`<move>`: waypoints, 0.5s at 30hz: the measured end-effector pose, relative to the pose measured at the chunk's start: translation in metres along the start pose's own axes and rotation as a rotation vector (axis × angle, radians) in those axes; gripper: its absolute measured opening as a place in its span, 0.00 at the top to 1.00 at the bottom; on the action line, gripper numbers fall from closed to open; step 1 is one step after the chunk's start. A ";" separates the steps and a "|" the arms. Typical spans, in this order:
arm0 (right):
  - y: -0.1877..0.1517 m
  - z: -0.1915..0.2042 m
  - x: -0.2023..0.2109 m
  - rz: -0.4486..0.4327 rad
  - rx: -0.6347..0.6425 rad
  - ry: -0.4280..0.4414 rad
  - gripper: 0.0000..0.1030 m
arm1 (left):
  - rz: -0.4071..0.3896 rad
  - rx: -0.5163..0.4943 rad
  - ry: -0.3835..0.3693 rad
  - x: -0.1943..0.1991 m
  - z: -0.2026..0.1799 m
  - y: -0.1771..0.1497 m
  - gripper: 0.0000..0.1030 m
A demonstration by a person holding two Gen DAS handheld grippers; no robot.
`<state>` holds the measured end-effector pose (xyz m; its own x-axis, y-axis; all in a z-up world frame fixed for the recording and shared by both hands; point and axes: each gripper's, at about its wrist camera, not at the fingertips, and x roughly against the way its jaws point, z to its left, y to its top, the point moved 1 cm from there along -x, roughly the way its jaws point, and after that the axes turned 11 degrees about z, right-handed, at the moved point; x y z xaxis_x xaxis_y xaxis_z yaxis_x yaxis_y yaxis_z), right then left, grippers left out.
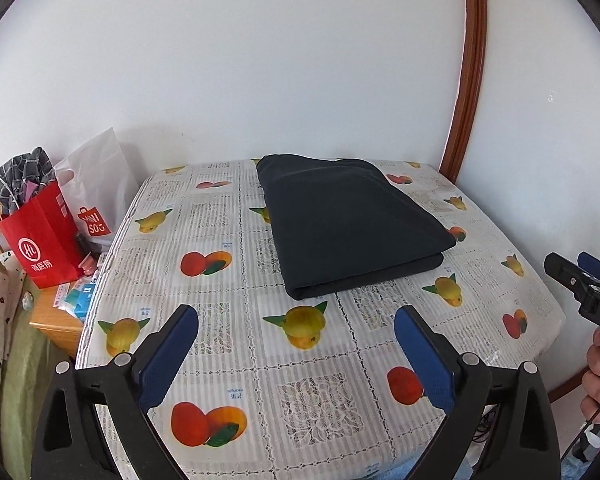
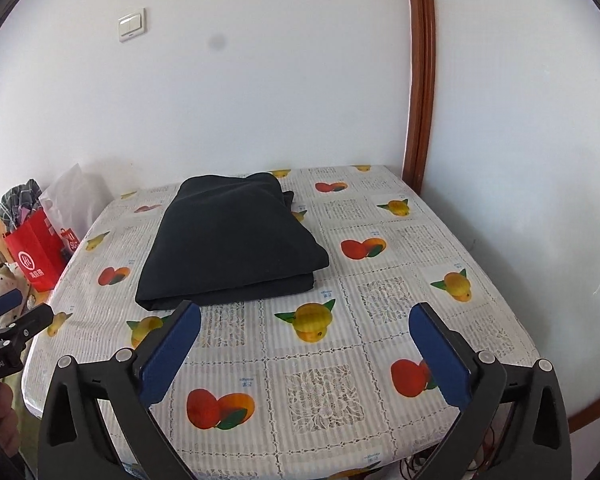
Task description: Fold small clothes
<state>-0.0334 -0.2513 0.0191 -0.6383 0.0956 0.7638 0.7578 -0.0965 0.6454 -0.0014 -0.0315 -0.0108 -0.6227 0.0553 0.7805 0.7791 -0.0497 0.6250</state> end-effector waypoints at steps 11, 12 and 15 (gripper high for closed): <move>-0.017 0.009 0.020 -0.012 0.035 -0.035 0.00 | -0.042 -0.015 0.028 0.027 -0.006 -0.009 0.04; -0.019 0.008 0.022 -0.013 0.028 -0.026 0.00 | -0.043 -0.013 0.026 0.029 -0.007 -0.009 0.04; -0.022 0.006 0.024 -0.006 0.020 -0.016 0.00 | -0.043 -0.010 0.023 0.031 -0.009 -0.011 0.04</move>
<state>-0.0647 -0.2410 0.0235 -0.6409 0.1118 0.7594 0.7565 -0.0759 0.6496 -0.0297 -0.0382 0.0066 -0.6570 0.0348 0.7531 0.7510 -0.0573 0.6578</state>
